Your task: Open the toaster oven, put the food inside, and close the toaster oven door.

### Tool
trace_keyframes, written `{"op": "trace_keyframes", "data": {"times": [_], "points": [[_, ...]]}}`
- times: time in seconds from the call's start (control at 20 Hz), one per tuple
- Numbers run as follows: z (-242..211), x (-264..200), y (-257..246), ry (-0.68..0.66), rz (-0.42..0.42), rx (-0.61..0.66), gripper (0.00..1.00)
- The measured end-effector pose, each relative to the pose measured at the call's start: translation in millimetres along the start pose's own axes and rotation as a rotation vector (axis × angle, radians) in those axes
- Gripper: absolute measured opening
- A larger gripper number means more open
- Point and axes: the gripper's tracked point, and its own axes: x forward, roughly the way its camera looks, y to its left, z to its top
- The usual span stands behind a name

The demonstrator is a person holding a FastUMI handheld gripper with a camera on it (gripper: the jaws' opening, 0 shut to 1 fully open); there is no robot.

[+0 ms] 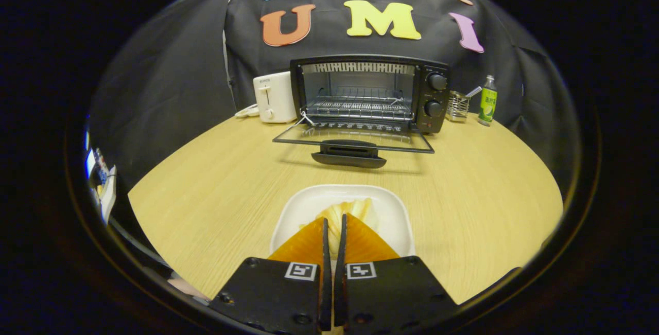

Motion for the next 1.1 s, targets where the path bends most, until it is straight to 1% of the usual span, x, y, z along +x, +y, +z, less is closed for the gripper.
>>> {"op": "trace_keyframes", "data": {"times": [0.35,0.45,0.55,0.6,0.7,0.75,0.85,1.0,1.1], "points": [[49.2,-23.8,0.2,-0.118,-0.005,-0.018,0.06],[59.1,-25.4,3.5,-0.130,0.005,-0.012,0.06],[52.6,-22.7,6.9,-0.104,0.024,-0.013,0.06],[47.2,-19.7,3.1,-0.091,0.012,-0.023,0.06],[35.9,-18.7,-17.1,-0.066,-0.090,-0.044,0.06],[33.6,-19.4,-20.8,-0.060,-0.117,-0.041,0.06],[20.2,-22.9,-11.2,-0.043,-0.117,-0.011,0.36],[10.7,-21.6,-11.6,-0.032,-0.179,0.039,0.80],[-2.2,-15.4,-10.3,0.012,-0.217,0.080,0.83]]}}
